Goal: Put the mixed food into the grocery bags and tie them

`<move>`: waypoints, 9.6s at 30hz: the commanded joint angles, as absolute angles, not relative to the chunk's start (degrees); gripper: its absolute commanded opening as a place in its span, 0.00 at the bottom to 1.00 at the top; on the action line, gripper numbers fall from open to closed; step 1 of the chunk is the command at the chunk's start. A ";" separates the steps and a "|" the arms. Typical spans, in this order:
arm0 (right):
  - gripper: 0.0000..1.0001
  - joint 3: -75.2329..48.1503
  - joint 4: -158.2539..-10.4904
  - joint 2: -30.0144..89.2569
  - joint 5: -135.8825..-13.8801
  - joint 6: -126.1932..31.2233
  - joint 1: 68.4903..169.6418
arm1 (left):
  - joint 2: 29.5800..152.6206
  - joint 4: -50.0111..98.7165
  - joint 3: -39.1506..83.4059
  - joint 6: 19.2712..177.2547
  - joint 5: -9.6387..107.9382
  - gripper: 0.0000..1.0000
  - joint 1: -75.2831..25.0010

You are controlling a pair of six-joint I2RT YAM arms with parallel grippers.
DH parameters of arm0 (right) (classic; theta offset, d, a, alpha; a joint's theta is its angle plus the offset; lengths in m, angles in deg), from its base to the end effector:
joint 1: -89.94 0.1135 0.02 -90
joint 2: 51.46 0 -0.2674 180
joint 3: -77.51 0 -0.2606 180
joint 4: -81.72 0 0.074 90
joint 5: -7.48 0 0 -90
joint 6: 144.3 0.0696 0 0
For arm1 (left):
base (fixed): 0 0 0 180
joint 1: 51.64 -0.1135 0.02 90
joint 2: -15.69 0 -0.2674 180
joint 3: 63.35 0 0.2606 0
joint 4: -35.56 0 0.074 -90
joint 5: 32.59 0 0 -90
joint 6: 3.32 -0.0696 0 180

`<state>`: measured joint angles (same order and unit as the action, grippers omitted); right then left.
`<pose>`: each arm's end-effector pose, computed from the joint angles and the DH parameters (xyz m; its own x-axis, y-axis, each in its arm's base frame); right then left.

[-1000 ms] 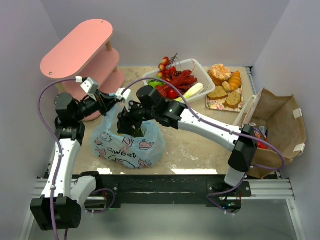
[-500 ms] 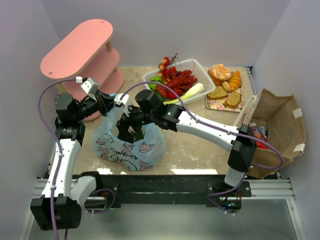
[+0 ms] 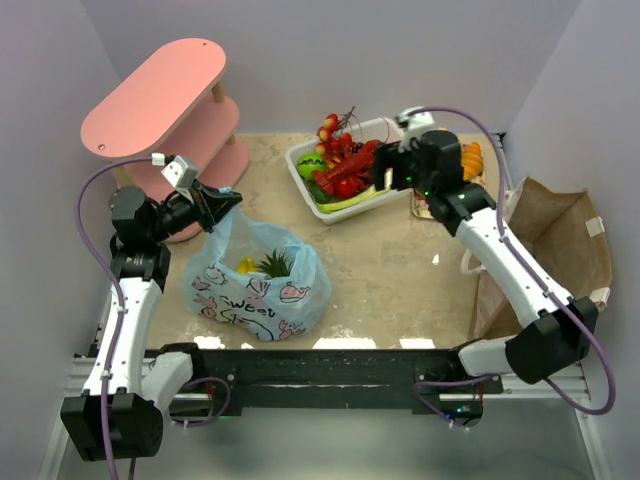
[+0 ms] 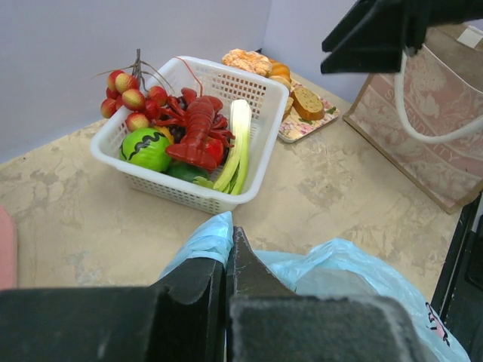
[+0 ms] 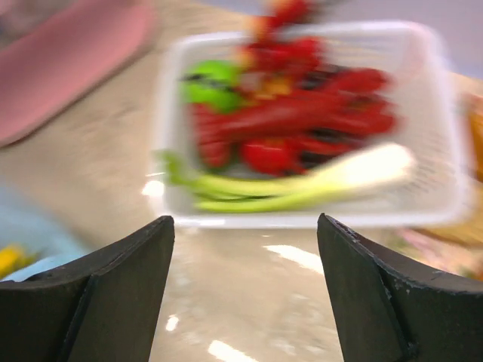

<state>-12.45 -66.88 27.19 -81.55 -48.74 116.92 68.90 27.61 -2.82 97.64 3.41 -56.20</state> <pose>0.3183 0.1634 0.3780 -0.3488 -0.0689 -0.9347 -0.4360 0.8947 0.0968 0.2370 -0.0376 0.3596 -0.1552 -0.1245 -0.9800 0.7437 0.6382 -0.1988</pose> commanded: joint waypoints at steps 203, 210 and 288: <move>0.69 1.60 -51.40 19.28 -117.32 -53.00 143.29 | 67.64 38.78 -3.02 108.05 1.95 0.21 -53.66; 0.92 9.87 -53.13 20.70 -108.90 -58.07 143.29 | 60.88 27.88 1.55 97.15 17.55 0.78 -53.66; 0.00 22.27 -62.47 44.61 -38.05 -57.38 127.38 | 72.46 85.86 -11.02 121.31 11.61 1.00 -39.60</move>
<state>23.42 -59.93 46.91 -38.95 -59.32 127.35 70.13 74.41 -14.12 119.13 8.16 -41.99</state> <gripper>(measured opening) 0.011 0.997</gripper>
